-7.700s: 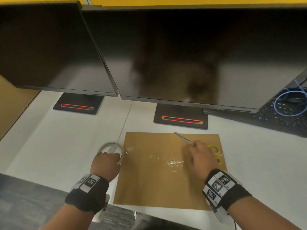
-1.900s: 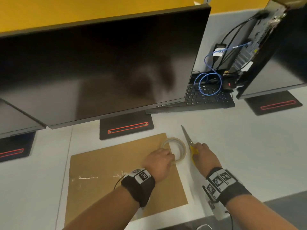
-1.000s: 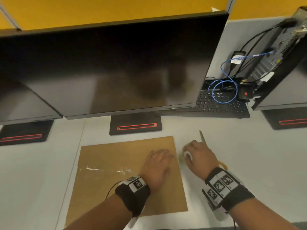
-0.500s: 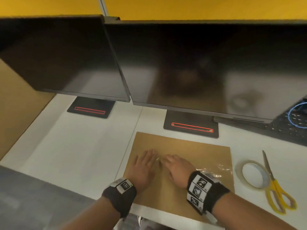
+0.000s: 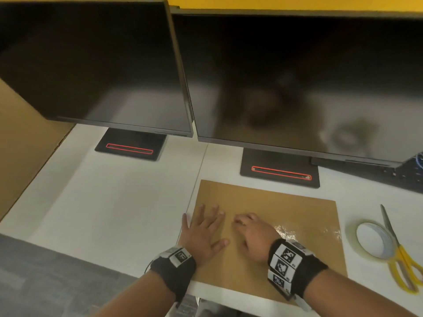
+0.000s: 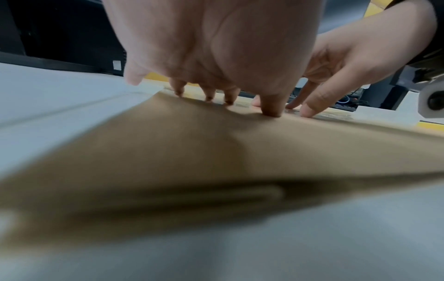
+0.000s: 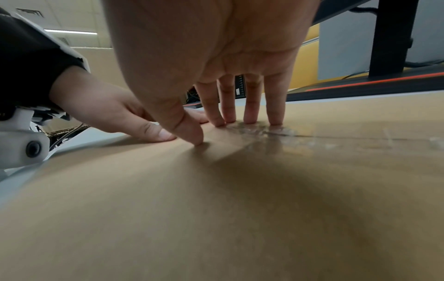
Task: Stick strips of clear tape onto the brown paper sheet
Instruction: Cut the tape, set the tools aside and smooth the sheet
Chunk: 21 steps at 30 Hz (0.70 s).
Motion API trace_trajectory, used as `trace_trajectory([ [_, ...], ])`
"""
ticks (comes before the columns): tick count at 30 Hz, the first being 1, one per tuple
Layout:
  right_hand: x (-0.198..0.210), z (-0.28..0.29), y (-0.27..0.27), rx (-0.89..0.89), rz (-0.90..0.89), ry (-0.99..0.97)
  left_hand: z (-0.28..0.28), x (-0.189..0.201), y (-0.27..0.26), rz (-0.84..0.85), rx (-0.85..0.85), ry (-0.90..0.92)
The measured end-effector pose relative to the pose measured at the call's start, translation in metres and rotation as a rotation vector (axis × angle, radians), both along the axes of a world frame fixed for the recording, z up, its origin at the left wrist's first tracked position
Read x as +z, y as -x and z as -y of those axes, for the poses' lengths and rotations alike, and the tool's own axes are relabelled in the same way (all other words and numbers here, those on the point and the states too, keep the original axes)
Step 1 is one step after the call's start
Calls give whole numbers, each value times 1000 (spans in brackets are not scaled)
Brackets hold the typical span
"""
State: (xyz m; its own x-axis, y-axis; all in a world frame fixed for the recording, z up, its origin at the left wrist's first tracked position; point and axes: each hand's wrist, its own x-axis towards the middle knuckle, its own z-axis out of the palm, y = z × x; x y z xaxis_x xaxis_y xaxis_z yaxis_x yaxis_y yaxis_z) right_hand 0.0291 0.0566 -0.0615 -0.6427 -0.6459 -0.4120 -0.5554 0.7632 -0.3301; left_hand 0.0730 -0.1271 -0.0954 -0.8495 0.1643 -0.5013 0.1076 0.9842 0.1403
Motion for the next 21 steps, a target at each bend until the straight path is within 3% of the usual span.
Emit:
trace_trajectory([
  [21, -4, -9, -4, -77, -14, -36, 1, 12, 10, 61, 188, 137],
])
